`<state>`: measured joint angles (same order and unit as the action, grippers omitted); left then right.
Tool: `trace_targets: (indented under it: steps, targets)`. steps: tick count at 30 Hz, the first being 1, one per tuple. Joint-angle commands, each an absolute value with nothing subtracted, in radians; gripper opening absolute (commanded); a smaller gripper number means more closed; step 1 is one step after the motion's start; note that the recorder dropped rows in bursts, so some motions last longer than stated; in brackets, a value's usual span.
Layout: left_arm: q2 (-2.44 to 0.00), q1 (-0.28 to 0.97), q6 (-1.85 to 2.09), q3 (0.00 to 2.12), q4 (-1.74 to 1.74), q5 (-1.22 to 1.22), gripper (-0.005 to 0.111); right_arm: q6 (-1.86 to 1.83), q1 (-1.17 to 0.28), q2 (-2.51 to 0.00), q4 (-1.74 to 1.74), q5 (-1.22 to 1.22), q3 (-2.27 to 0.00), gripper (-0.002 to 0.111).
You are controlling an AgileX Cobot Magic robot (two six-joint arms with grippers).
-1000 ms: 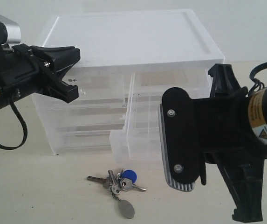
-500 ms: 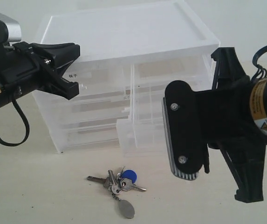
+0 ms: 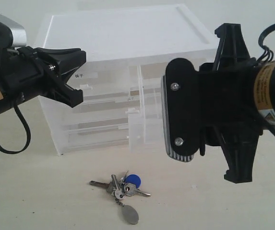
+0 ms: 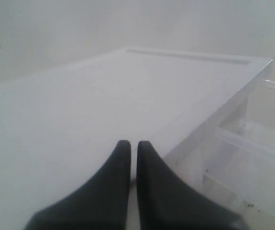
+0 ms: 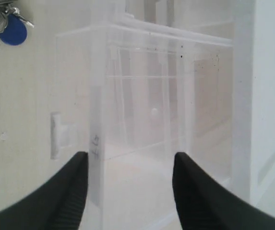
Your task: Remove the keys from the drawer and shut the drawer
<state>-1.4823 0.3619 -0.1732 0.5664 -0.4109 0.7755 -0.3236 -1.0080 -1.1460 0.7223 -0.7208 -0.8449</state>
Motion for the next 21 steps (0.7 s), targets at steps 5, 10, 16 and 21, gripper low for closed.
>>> trace_targets:
  steps: [5,10,16,21]
  targets:
    - [-1.501,0.365,-0.189,0.547,-0.445,0.694,0.005,-0.244,-1.154,-0.992,0.700,-0.710,-0.869,0.025]
    - [-1.501,0.365,-0.189,0.547,-0.445,0.709,0.005,-0.324,-1.196,-1.002,0.619,-0.933,-0.849,0.001]
    - [-1.501,0.365,-0.189,0.547,-0.445,0.705,0.005,-0.468,-1.196,-1.010,0.447,-0.881,-0.764,0.001]
    - [-1.501,0.365,-0.189,0.547,-0.445,0.705,0.005,-0.464,-1.196,-1.038,0.508,-0.848,-0.701,0.001]
